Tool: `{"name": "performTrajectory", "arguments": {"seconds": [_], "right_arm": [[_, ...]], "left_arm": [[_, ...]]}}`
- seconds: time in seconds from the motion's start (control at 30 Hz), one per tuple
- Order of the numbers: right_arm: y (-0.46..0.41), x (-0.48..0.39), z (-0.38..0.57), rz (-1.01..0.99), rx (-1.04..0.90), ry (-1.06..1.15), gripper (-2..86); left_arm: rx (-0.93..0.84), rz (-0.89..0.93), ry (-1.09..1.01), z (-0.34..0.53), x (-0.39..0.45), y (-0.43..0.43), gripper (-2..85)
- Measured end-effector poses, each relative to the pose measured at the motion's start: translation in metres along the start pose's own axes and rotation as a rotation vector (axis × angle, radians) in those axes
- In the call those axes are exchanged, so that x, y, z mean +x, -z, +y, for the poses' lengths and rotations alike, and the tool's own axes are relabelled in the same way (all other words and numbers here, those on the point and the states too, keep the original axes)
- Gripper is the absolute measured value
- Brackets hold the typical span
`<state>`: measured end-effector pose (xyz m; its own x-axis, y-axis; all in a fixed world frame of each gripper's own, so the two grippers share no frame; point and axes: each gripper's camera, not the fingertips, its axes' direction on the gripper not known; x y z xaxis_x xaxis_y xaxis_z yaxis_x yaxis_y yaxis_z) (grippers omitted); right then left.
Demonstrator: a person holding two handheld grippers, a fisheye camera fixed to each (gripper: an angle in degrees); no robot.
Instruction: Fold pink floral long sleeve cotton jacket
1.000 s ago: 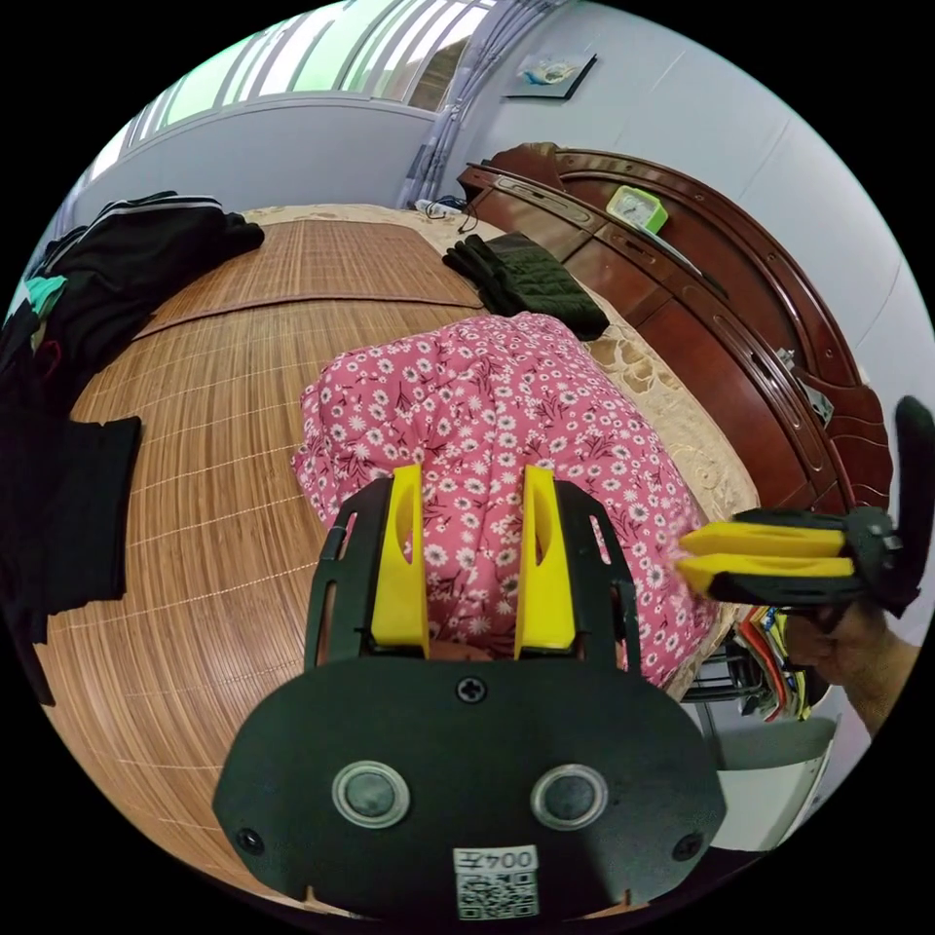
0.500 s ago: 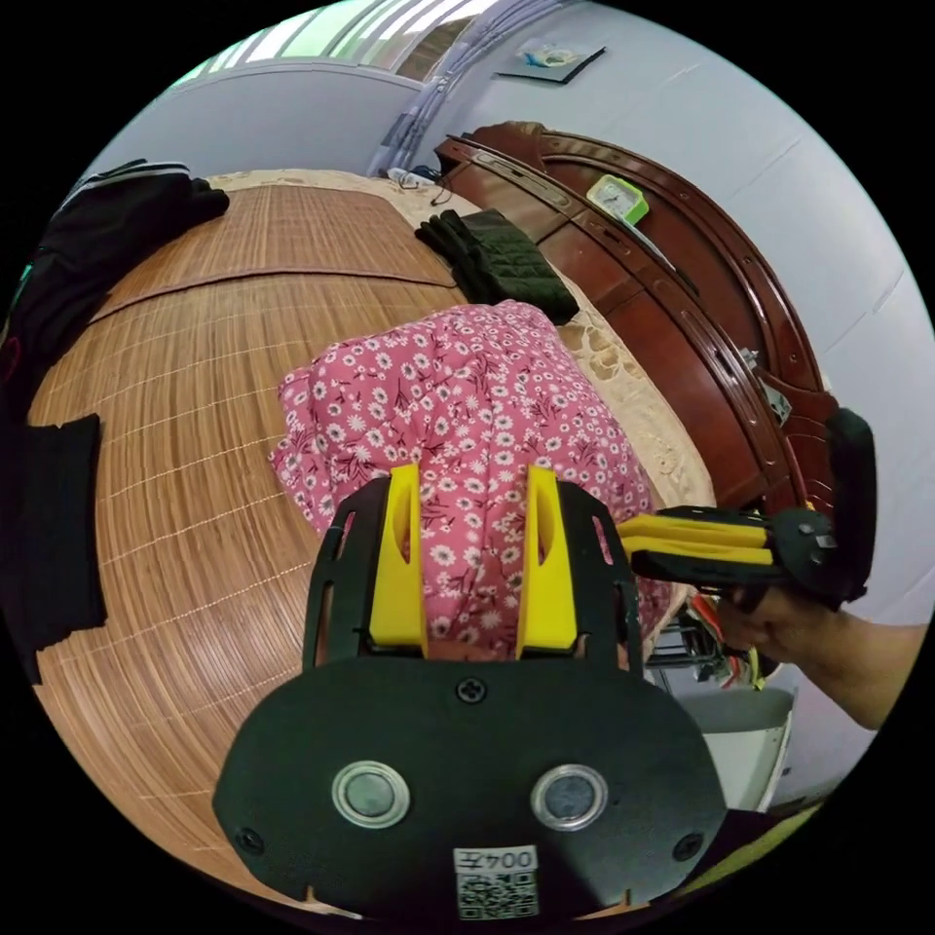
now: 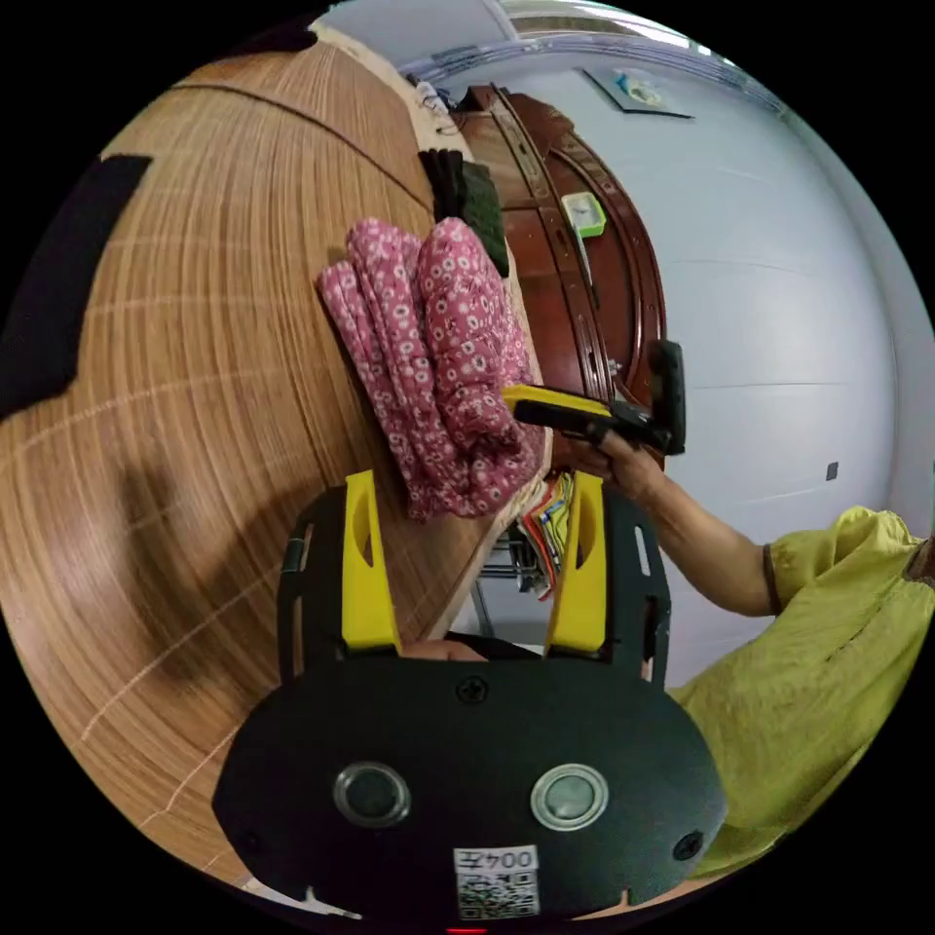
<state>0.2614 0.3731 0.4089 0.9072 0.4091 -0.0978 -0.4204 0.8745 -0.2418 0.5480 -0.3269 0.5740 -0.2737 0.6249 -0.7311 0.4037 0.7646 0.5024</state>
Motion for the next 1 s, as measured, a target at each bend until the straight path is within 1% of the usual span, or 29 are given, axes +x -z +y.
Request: {"name": "performTrajectory", "arguments": {"seconds": [0.1, 0.27, 0.57, 0.67, 0.77, 0.87, 0.93, 0.97, 1.0], "right_arm": [[-0.017, 0.030, -0.002, -0.068, 0.020, -0.038, 5.1], [-0.039, 0.070, -0.002, -0.151, 0.038, -0.034, 3.3], [-0.082, 0.135, 0.002, -0.262, 0.074, -0.015, 3.2], [-0.095, 0.160, 0.005, -0.327, 0.089, -0.010, 4.0], [-0.097, 0.190, 0.010, -0.462, 0.129, 0.011, 5.4], [-0.077, 0.238, 0.029, -0.517, 0.208, 0.039, 12.0], [-0.075, 0.303, 0.048, -0.499, 0.254, -0.043, 16.7], [-0.078, 0.322, 0.053, -0.506, 0.260, -0.075, 17.5], [-0.089, 0.363, 0.060, -0.533, 0.264, -0.163, 19.0]], "left_arm": [[0.013, 0.037, 0.043, -0.014, -0.023, -0.025, 29.0], [-0.032, -0.015, 0.083, -0.046, -0.060, -0.060, 31.4], [-0.018, -0.027, 0.137, -0.080, -0.116, -0.092, 31.1], [-0.030, -0.030, 0.154, -0.088, -0.134, -0.103, 29.9], [-0.071, -0.045, 0.182, -0.097, -0.154, -0.111, 27.3], [-0.077, -0.046, 0.191, -0.098, -0.168, -0.116, 24.8], [-0.062, -0.061, 0.190, -0.095, -0.174, -0.119, 24.0], [-0.050, -0.059, 0.197, -0.093, -0.179, -0.121, 23.5], [-0.041, -0.057, 0.197, -0.091, -0.185, -0.122, 23.0]]}}
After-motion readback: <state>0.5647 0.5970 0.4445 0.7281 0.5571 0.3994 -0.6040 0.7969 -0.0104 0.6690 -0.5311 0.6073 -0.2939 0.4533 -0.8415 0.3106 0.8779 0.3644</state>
